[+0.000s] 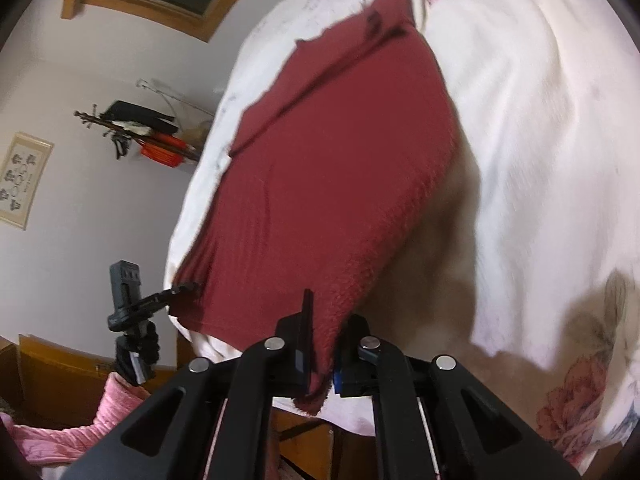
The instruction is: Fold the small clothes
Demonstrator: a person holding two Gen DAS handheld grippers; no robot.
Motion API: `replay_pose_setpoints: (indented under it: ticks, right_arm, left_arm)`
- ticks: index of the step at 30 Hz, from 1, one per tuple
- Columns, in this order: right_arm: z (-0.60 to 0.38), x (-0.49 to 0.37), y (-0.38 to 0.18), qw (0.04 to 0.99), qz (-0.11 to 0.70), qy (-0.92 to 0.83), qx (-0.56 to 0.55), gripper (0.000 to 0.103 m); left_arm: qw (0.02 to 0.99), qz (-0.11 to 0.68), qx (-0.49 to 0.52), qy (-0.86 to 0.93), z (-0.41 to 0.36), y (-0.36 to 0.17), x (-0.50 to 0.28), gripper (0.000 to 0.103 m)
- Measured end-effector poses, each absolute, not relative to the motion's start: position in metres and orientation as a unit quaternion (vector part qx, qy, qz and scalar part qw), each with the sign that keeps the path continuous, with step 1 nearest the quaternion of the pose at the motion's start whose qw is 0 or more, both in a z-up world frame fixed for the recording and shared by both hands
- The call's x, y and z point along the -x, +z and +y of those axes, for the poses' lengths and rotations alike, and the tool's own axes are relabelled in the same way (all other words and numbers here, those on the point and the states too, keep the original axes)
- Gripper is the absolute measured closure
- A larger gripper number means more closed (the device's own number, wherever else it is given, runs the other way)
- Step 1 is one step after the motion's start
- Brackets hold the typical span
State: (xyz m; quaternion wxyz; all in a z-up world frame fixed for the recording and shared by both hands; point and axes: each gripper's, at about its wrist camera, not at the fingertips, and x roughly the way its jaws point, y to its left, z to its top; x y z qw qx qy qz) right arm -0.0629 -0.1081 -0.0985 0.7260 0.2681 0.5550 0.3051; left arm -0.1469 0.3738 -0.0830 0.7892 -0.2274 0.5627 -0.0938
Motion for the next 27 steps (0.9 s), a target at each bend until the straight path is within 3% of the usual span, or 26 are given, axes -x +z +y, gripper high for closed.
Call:
replay_pose_setpoints:
  ticks: [14,27]
  right_arm:
    - [-0.116,0.013,-0.085,0.726,0.537,0.308,-0.301,0.096]
    - [-0.109,-0.086,-0.111,0.702,0.559,0.287,-0.335,0.096]
  left_arm:
    - [0.806,0.509,0.284,-0.104,0.393,-0.058,0.099,0.097]
    - [0.789,0.506,0.342,-0.062,0.422,-0.103,0.007,0.097]
